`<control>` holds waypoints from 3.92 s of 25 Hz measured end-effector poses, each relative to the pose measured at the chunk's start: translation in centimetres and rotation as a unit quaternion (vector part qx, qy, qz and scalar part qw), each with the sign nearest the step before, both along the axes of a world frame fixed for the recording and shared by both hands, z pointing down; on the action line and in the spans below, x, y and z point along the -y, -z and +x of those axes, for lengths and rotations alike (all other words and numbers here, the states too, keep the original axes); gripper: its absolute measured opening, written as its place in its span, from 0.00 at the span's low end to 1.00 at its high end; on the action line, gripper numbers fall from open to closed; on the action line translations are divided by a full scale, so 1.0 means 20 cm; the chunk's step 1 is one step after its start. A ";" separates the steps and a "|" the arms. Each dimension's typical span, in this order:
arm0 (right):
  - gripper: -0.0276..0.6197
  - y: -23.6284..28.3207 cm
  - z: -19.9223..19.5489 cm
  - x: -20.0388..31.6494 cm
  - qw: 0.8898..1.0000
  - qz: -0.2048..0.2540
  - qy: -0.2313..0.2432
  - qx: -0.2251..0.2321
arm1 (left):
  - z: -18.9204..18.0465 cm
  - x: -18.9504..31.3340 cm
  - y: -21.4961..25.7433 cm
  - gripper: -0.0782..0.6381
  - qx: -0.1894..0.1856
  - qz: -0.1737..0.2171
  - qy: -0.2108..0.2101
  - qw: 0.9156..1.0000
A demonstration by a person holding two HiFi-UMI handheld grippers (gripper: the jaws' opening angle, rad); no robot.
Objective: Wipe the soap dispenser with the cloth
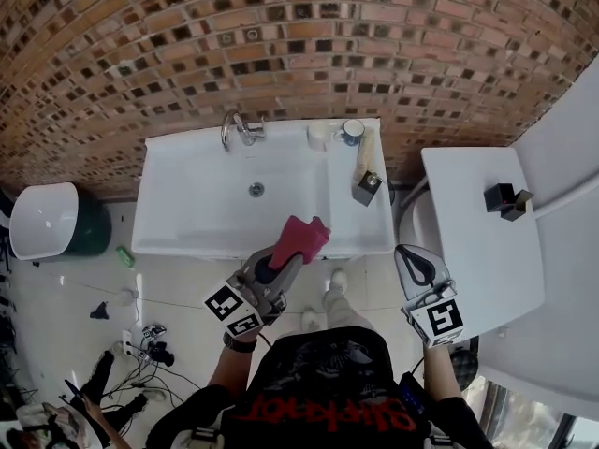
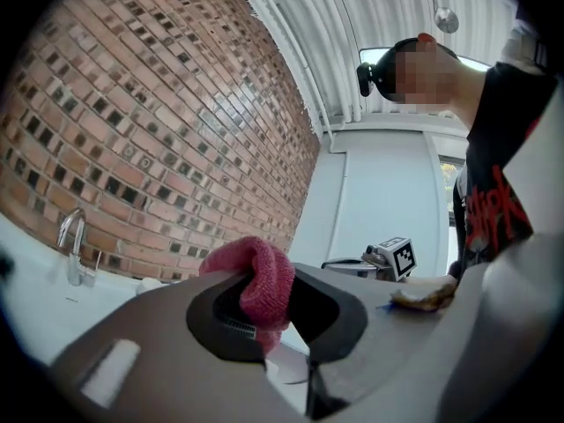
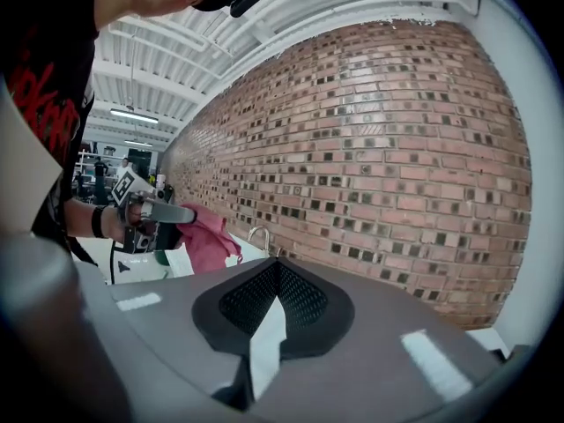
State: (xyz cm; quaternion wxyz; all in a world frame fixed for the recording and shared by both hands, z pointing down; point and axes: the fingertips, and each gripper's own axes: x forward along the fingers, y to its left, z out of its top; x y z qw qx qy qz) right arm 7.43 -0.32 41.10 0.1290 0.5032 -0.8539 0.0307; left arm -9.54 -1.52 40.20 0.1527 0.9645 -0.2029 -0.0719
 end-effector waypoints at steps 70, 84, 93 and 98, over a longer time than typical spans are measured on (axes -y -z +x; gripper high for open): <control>0.25 0.31 -0.05 0.66 0.988 0.018 0.140 0.069 | 0.47 0.66 -0.27 0.18 0.035 -0.065 -0.197 0.978; 0.25 -0.10 0.10 0.87 0.973 -0.135 0.074 0.172 | 0.67 0.30 0.16 0.18 -0.007 0.037 -0.329 0.944; 0.25 0.21 0.03 0.91 0.977 -0.088 0.092 0.172 | 0.75 0.50 -0.06 0.18 0.049 0.036 -0.275 0.960; 0.25 0.26 0.05 0.93 0.979 -0.073 0.083 0.174 | 0.74 0.50 -0.23 0.18 0.085 0.013 -0.285 0.955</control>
